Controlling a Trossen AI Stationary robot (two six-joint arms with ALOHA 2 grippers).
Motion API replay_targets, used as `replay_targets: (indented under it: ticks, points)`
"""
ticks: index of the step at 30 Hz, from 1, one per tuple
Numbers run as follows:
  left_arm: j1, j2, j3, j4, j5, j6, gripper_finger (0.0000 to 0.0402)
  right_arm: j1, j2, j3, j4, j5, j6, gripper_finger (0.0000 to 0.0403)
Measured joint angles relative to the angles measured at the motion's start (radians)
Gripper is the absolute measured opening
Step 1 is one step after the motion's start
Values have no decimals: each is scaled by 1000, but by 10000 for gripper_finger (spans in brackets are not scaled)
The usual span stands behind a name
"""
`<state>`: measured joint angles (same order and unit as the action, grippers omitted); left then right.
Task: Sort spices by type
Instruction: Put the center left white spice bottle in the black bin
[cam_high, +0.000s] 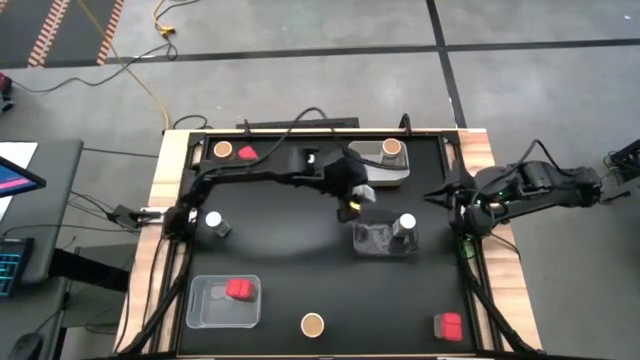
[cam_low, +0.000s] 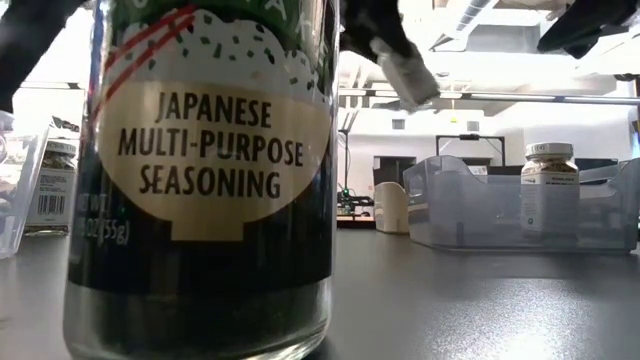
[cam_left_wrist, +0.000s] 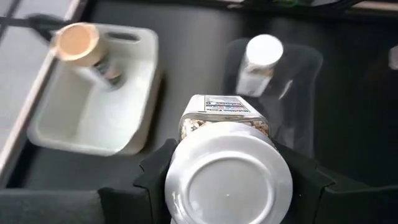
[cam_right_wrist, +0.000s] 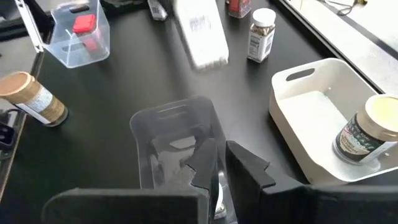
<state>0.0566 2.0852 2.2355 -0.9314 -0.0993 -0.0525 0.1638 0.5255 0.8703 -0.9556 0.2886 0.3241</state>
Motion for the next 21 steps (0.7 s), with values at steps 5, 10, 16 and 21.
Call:
replay_targets:
  ticks: [5,10,16,21]
  points:
    - [-2,126,120,37,75,0,201,0,-23,0,-2,0,0,62]
    - [-2,162,100,51,107,-1,201,0,-40,0,-4,0,7,62]
    - [-7,150,103,38,90,4,201,0,-42,-1,-4,-1,8,62]
    - [-7,138,121,-58,81,22,201,-3,-11,-1,56,0,-12,65]
